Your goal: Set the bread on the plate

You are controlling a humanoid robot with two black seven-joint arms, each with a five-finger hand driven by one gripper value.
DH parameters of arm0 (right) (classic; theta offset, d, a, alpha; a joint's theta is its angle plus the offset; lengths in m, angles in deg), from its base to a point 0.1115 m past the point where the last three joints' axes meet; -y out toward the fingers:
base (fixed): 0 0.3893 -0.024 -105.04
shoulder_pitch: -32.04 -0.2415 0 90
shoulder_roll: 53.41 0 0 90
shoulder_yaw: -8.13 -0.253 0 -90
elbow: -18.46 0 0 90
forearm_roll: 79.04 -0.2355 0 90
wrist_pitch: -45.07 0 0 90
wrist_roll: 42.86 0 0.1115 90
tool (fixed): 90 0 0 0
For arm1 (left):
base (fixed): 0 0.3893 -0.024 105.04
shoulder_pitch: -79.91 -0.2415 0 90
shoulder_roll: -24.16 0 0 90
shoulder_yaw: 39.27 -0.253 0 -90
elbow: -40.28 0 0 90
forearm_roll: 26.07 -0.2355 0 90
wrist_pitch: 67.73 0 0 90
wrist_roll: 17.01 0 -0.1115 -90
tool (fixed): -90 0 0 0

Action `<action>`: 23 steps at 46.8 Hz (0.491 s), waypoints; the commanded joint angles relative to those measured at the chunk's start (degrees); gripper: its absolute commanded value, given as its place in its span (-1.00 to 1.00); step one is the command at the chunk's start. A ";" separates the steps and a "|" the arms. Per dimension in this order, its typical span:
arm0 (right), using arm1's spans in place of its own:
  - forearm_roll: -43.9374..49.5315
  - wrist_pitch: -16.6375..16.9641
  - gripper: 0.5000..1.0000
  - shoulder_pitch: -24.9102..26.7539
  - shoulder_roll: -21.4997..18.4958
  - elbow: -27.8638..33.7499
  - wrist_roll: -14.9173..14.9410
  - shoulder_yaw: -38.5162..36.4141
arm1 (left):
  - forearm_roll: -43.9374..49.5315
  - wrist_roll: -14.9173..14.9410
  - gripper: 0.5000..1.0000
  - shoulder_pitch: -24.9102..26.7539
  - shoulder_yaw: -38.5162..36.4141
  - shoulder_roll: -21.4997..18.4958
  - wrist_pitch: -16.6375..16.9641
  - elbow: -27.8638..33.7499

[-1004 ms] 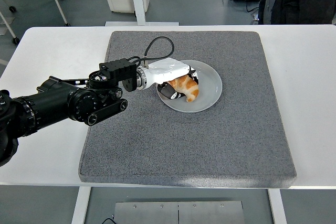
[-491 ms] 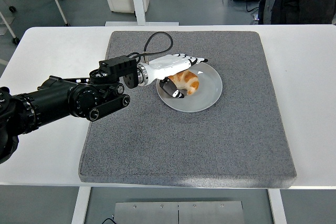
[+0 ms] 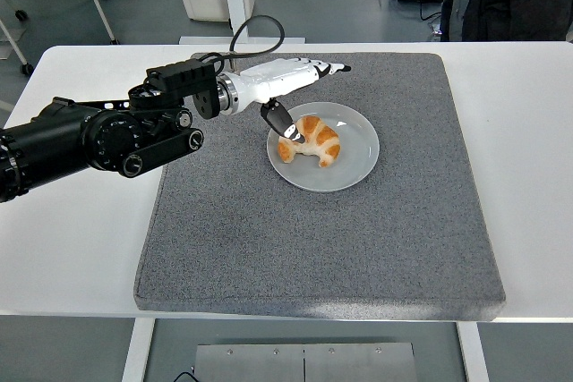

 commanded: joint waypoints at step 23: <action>0.00 0.00 1.00 0.01 0.00 0.00 -0.01 0.00 | 7.26 -3.55 1.00 7.84 3.25 -9.89 -1.51 2.72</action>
